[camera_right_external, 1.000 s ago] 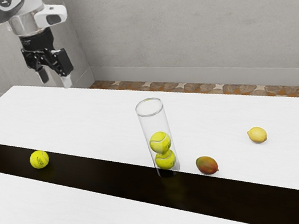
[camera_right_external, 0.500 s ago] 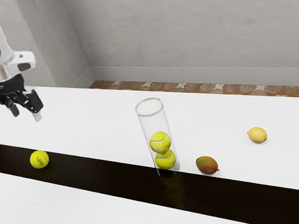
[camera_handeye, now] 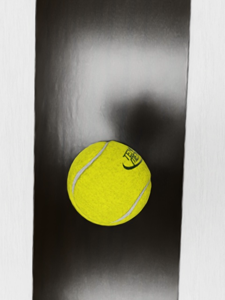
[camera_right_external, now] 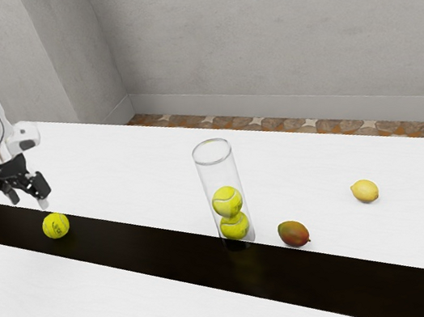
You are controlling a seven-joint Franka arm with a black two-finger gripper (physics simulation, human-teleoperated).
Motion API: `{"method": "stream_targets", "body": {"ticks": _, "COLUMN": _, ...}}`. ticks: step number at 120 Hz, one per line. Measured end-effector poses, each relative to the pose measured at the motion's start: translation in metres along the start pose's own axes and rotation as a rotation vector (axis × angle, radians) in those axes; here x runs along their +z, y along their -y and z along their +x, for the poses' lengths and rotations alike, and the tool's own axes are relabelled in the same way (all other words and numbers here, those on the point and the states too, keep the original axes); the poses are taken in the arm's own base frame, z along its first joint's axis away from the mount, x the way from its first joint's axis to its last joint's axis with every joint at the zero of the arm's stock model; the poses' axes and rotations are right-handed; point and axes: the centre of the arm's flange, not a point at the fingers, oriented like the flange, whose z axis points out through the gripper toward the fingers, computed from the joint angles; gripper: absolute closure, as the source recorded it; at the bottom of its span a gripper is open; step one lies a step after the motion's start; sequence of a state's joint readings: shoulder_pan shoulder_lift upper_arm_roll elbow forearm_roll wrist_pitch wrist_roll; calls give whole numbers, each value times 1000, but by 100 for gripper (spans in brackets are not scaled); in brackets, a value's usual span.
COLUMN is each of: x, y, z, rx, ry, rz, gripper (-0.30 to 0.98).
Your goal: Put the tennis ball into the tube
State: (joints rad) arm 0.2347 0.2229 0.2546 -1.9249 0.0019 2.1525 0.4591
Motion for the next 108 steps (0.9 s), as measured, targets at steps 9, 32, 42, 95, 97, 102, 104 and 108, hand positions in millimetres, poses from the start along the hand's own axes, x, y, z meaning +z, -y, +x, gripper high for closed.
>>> {"method": "stream_targets", "body": {"ticks": 9, "x": 21, "y": 9, "z": 6, "rx": 12, "ry": 11, "rz": -1, "gripper": 0}}
{"method": "stream_targets", "body": {"ticks": 32, "x": 64, "y": 25, "z": 29, "rx": 76, "ry": 11, "rz": 4, "gripper": 0}}
{"method": "stream_targets", "body": {"ticks": 42, "x": 80, "y": 25, "z": 33, "rx": 97, "ry": 14, "rz": -6, "gripper": 0}}
{"method": "stream_targets", "body": {"ticks": 95, "x": 125, "y": 28, "z": 40, "rx": 186, "ry": -22, "rz": -16, "gripper": 0}}
{"method": "stream_targets", "body": {"ticks": 97, "x": 125, "y": 28, "z": 40, "rx": 188, "ry": -24, "rz": -15, "gripper": 0}}
{"method": "stream_targets", "body": {"ticks": 102, "x": 126, "y": 28, "z": 40, "rx": 193, "ry": -28, "rz": -15, "gripper": 3}}
{"method": "stream_targets", "body": {"ticks": 104, "x": 126, "y": 28, "z": 41, "rx": 194, "ry": -31, "rz": -16, "gripper": 6}}
{"method": "stream_targets", "body": {"ticks": 108, "x": 125, "y": 28, "z": 41, "rx": 196, "ry": -34, "rz": -17, "gripper": 13}}
